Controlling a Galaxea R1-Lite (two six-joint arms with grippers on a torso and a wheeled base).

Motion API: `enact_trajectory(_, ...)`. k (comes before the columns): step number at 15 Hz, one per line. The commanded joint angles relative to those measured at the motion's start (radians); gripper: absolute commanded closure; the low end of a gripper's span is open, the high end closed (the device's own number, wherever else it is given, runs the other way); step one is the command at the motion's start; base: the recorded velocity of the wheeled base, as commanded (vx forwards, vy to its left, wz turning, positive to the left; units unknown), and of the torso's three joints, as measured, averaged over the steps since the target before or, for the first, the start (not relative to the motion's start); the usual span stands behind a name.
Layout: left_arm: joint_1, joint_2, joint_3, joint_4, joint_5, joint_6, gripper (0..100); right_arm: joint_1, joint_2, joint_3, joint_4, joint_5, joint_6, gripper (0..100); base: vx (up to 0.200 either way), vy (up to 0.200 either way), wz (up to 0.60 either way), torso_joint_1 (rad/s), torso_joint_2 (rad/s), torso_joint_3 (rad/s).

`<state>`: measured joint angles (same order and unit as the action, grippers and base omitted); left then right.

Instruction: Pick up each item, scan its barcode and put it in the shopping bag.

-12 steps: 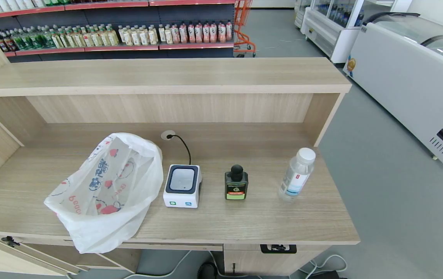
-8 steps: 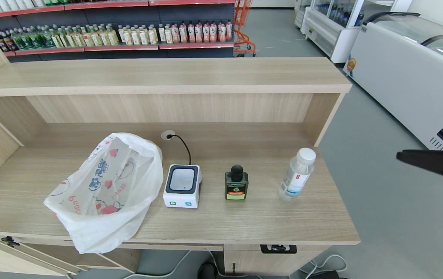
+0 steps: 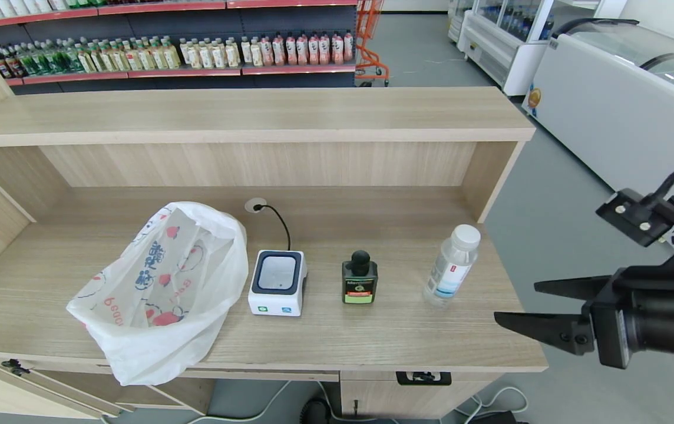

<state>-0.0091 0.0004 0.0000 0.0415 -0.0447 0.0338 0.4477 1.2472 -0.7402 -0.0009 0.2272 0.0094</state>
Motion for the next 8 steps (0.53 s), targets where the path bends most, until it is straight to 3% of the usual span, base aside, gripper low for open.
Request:
enact_trajectory(1, 0.0, 0.0, 0.0, 0.0, 0.0, 0.0, 0, -0.001, 0.067, 0.036, -0.027, -0.006, 0.0, 0, 0.0, 0.0, 0.0, 0.0, 0.0, 0.0)
enact_trajectory(8, 0.0, 0.0, 0.0, 0.0, 0.0, 0.0, 0, -0.014, 0.287, 0.11, -0.392, -0.006, 0.008, 0, 0.0, 0.0, 0.0, 0.0, 0.0, 0.0)
